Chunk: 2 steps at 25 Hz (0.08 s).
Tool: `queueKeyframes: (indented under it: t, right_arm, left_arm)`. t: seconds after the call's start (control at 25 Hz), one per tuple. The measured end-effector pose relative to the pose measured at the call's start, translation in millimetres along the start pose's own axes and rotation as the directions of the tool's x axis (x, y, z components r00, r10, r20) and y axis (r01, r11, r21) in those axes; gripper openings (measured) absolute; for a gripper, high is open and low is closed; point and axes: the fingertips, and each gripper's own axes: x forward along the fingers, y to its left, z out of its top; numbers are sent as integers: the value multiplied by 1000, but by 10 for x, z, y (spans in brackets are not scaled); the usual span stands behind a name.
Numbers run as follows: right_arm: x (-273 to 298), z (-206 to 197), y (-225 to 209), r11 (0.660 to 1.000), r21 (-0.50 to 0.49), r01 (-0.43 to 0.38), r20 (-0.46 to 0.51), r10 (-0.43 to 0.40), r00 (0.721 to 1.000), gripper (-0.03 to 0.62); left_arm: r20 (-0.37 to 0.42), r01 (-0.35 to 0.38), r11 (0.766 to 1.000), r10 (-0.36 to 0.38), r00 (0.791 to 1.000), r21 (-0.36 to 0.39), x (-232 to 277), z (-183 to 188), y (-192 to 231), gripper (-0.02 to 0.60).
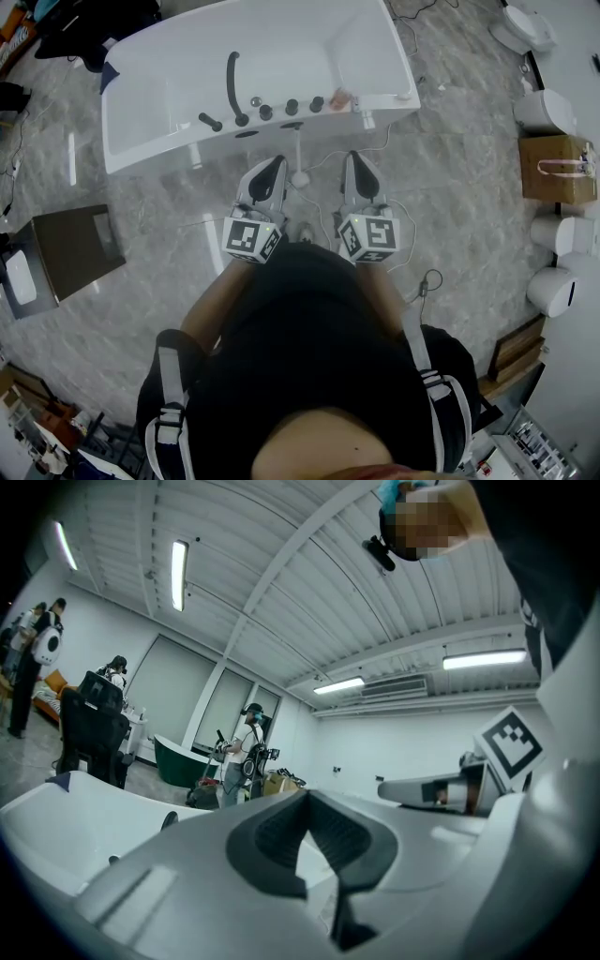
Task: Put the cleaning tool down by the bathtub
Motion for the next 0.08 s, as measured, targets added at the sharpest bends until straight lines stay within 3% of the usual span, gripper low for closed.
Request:
queueKeyframes:
  t: [0.08]
  right_arm:
    - [4, 12, 10, 1000, -2, -5, 3, 5, 1000, -2]
  left_arm:
    - [4, 3, 1000, -3, 1000, 3, 12, 16, -2, 9]
